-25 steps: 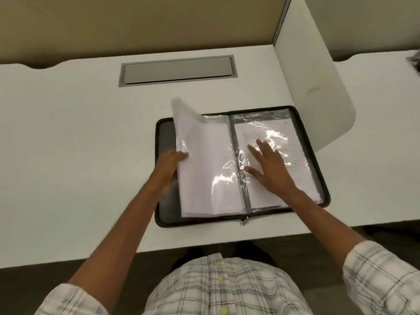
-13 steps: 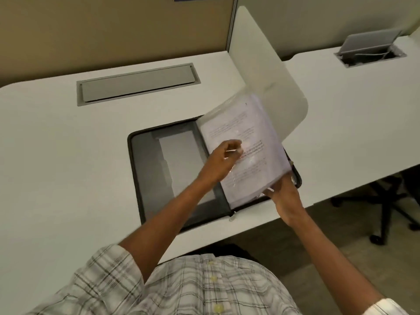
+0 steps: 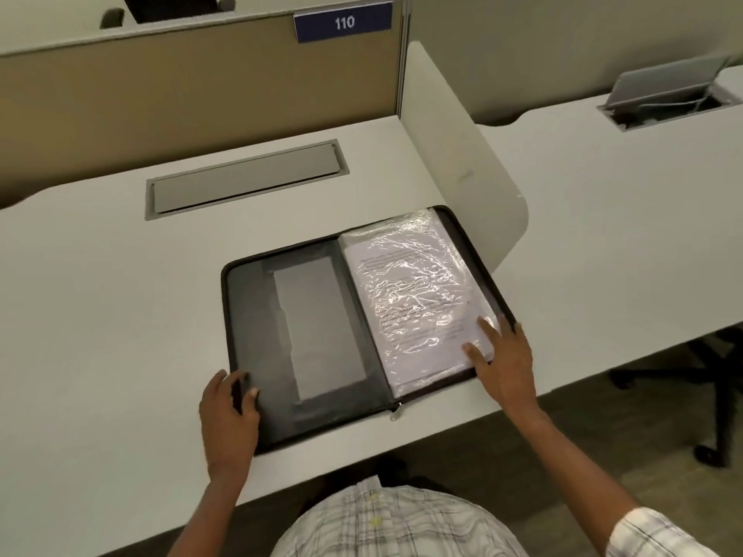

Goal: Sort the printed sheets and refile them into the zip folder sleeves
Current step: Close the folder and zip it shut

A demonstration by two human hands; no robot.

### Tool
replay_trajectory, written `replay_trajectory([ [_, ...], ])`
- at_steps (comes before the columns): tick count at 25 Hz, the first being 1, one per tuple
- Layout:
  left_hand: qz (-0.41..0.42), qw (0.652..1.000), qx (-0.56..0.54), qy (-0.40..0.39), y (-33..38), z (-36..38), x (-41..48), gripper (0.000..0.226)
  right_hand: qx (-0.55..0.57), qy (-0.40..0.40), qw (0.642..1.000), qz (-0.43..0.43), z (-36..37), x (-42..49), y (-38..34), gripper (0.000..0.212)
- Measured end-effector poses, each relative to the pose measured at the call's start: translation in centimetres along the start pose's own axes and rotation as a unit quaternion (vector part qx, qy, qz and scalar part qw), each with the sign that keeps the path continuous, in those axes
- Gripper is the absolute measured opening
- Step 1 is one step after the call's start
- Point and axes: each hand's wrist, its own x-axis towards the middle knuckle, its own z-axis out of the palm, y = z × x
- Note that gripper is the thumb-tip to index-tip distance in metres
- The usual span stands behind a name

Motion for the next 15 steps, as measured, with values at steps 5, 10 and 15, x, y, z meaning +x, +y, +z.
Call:
replay_trajectory([
  [5, -0.154, 0.974, -0.163, 0.032, 2.2, -1.8, 2.4, 0.056, -0.005, 0.012, 0.999, -0.03, 0.6, 0.1, -0.1, 0.064],
  [10, -0.141, 0.946, -0.288, 0.039, 3.0, -8.3, 4.2, 0.035, 0.028, -0.016, 0.999, -0.037, 0.6, -0.7, -2.1, 0.071],
  [15, 0.001, 0.906, -0.422, -0.021, 10.8, -14.0, 3.2, 0.033, 0.05, -0.022, 0.996, -0.075, 2.4, -2.9, -5.9, 0.071],
])
